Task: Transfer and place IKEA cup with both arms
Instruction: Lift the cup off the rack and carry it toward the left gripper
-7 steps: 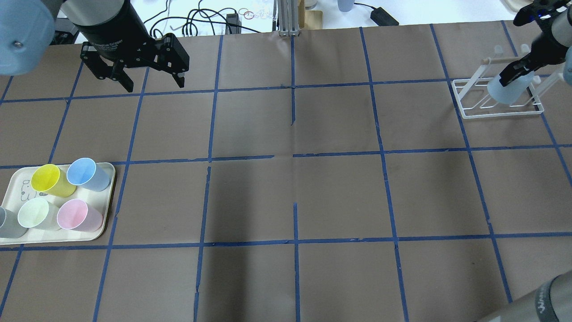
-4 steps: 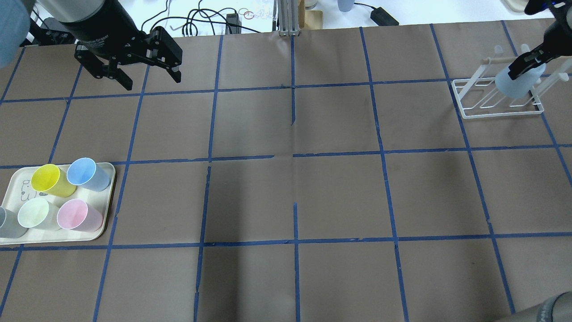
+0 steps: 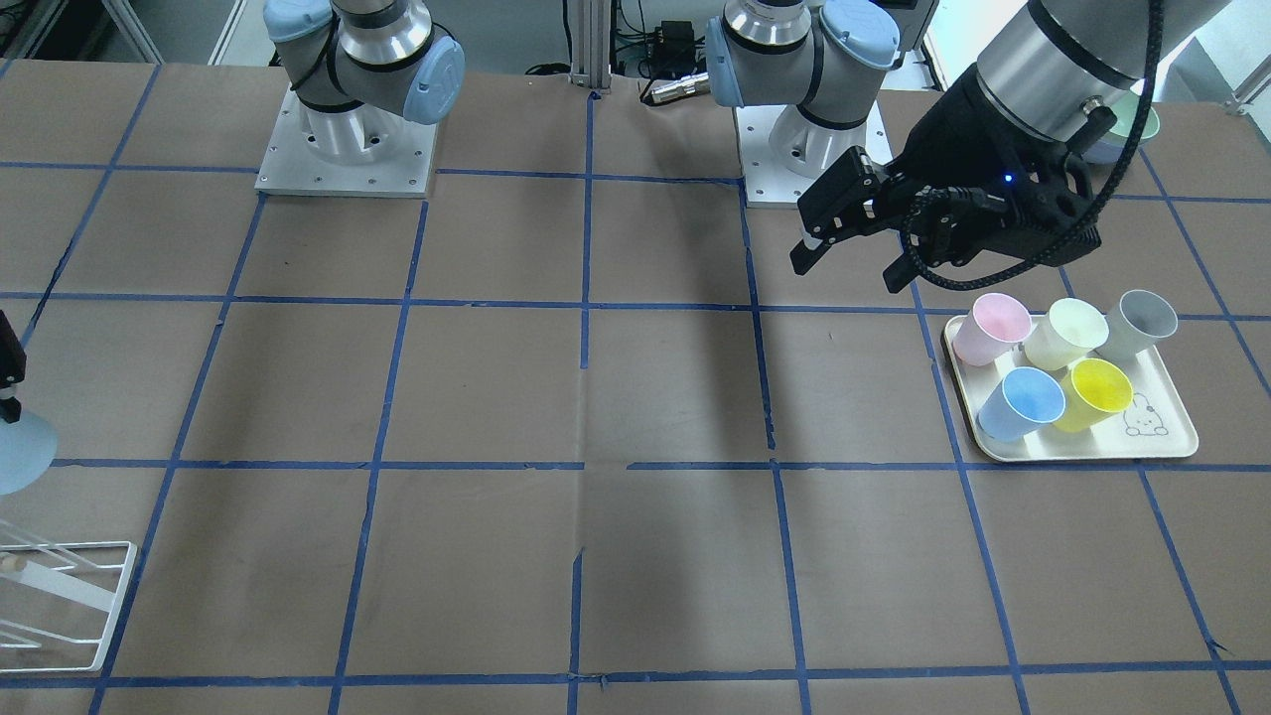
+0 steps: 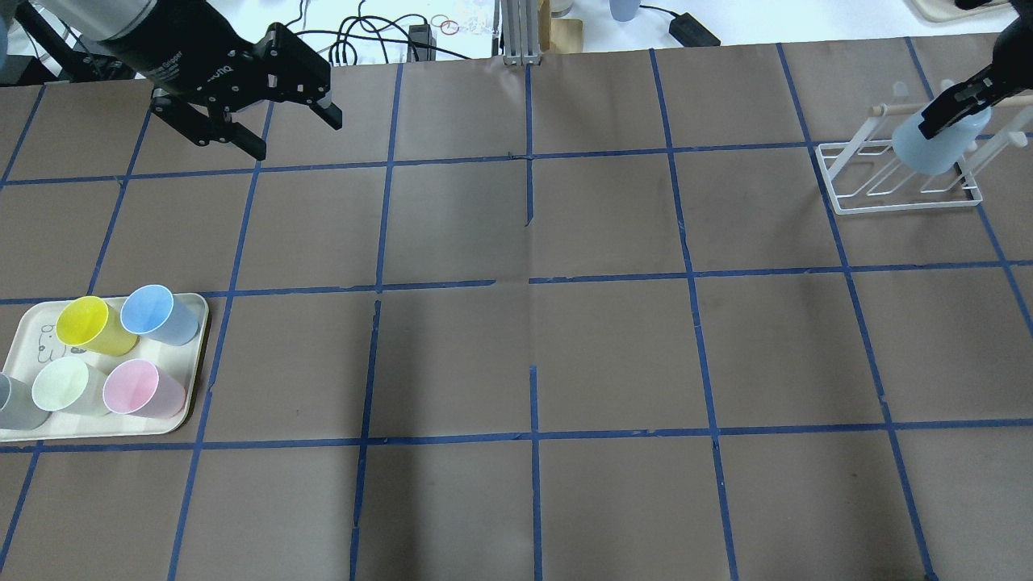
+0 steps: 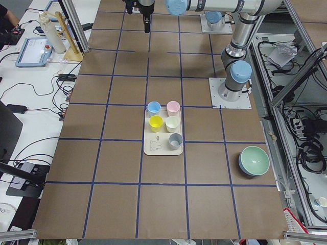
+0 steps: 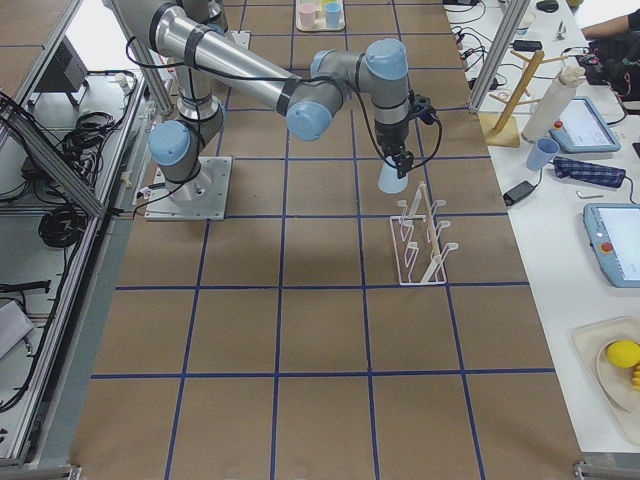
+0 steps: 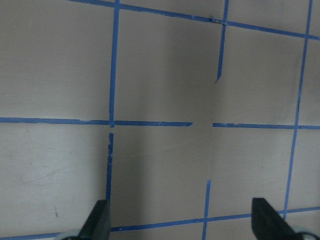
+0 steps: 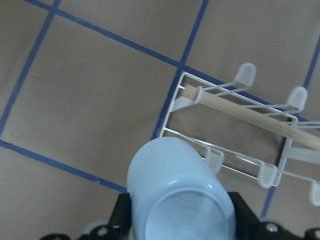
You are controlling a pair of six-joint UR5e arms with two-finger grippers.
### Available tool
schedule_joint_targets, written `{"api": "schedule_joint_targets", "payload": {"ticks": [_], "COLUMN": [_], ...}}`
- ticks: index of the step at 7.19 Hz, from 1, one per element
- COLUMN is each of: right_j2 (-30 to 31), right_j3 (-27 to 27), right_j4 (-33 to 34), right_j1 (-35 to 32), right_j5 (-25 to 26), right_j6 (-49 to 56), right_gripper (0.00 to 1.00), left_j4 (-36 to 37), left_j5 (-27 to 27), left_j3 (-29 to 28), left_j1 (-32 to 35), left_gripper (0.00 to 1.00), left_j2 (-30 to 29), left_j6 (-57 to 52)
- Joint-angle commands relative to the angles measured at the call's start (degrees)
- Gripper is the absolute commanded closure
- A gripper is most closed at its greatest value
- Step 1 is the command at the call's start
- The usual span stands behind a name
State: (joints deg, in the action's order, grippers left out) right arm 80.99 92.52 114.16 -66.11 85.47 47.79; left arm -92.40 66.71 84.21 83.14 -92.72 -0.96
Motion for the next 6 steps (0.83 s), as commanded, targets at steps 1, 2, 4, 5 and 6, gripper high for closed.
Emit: {"api": "schedule_joint_targets", "payload": {"ticks": [1, 2, 4, 5, 6], "right_j2": [2.06, 2.15, 2.33, 2.41, 2.59], "right_j3": [-0.06, -0.15, -0.06, -0.06, -0.06], "right_j4": [-5.07, -5.26, -5.62, -5.97, -7.1], "right_j1": [-7.32, -11.02, -20.58, -23.77, -27.02], "right_j5": [-1.97, -2.06, -1.79, -1.71, -2.05], "right_j6": [-6.33, -13.79, -28.46, -34.28, -38.95], "right_gripper": [1.0, 1.0, 1.0, 1.0, 1.0], "left_j4": [-0.06, -0.06, 0.03, 0.38, 0.64], "left_j5": [-9.97, -12.37, -21.05, -24.83, -31.4], "left_j3": [1.73, 2.7, 5.07, 6.21, 7.18], "left_j1": [-2.53, -3.07, -5.08, -5.53, -6.05], "left_gripper": [0.0, 0.0, 0.0, 0.0, 0.0], "left_j2": [0.17, 0.17, 0.17, 0.17, 0.09], "left_j6": [-0.01, -0.1, -0.1, -1.05, -1.24]}}
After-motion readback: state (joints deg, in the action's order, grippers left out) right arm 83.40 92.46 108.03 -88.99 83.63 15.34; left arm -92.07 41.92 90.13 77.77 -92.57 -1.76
